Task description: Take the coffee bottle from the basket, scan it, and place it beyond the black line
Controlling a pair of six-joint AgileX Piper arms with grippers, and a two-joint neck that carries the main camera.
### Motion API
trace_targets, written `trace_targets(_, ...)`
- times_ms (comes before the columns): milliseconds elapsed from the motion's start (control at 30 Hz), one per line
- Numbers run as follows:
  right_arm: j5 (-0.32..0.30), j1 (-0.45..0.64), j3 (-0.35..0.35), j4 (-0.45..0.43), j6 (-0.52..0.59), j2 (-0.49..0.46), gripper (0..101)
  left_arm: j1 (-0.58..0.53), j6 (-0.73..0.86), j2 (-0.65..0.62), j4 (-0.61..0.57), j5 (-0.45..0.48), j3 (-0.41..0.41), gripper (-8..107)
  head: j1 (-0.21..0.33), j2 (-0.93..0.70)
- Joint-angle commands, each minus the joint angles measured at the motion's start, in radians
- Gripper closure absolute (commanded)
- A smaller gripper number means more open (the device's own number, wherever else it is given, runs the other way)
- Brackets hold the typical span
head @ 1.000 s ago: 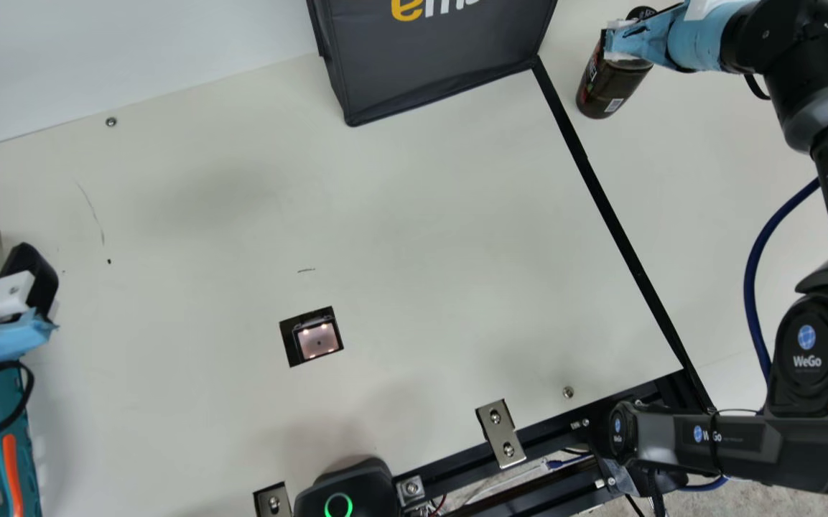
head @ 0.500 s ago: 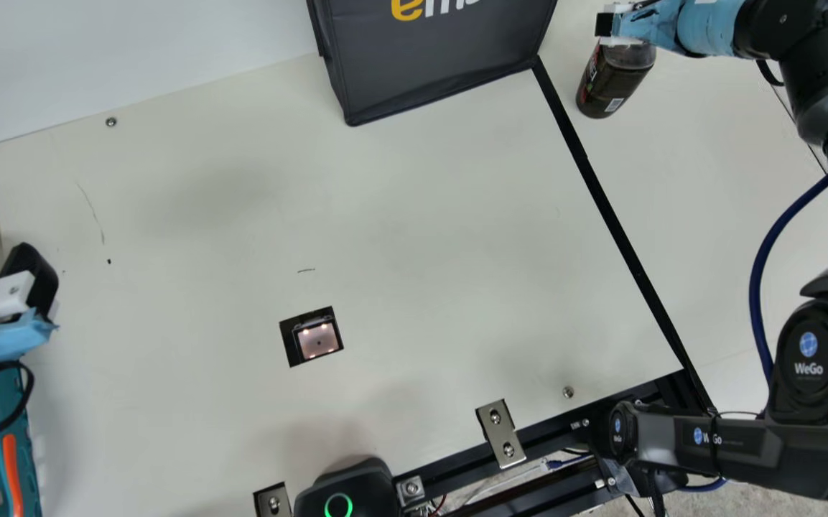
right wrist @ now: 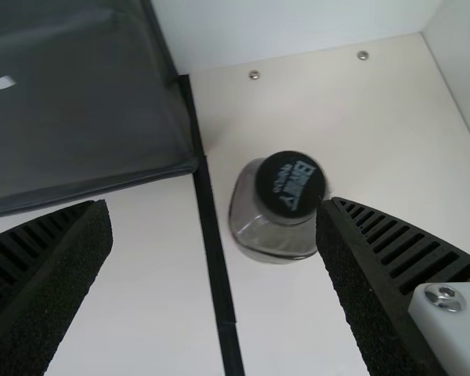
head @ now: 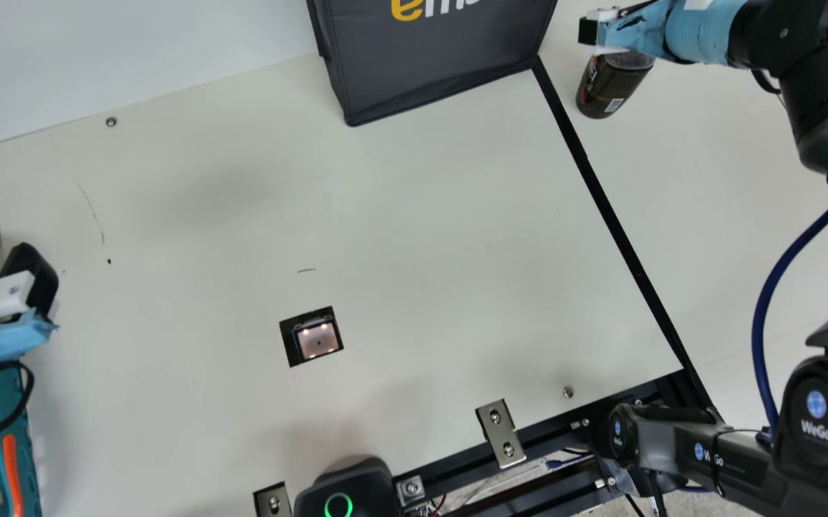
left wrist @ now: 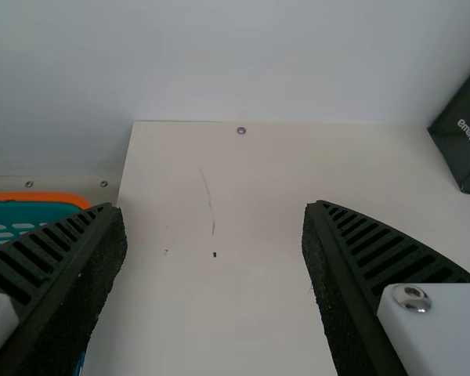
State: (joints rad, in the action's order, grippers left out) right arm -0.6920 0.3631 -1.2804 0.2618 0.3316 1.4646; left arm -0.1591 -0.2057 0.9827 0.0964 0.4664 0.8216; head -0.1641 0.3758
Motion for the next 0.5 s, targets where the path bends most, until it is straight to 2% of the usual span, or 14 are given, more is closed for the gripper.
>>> trace_targets(0,-0.003,-0.012,0.010,0.002,0.000,-0.015,11,0.000,0.000,0.000,0.000,0.000,0.000,9,0.026,0.001)
trace_targets(467,-0.010,-0.143,0.065,-0.030,-0.064,-0.096,11,0.000,0.000,0.000,0.000,0.000,0.000,9,0.026,0.001)
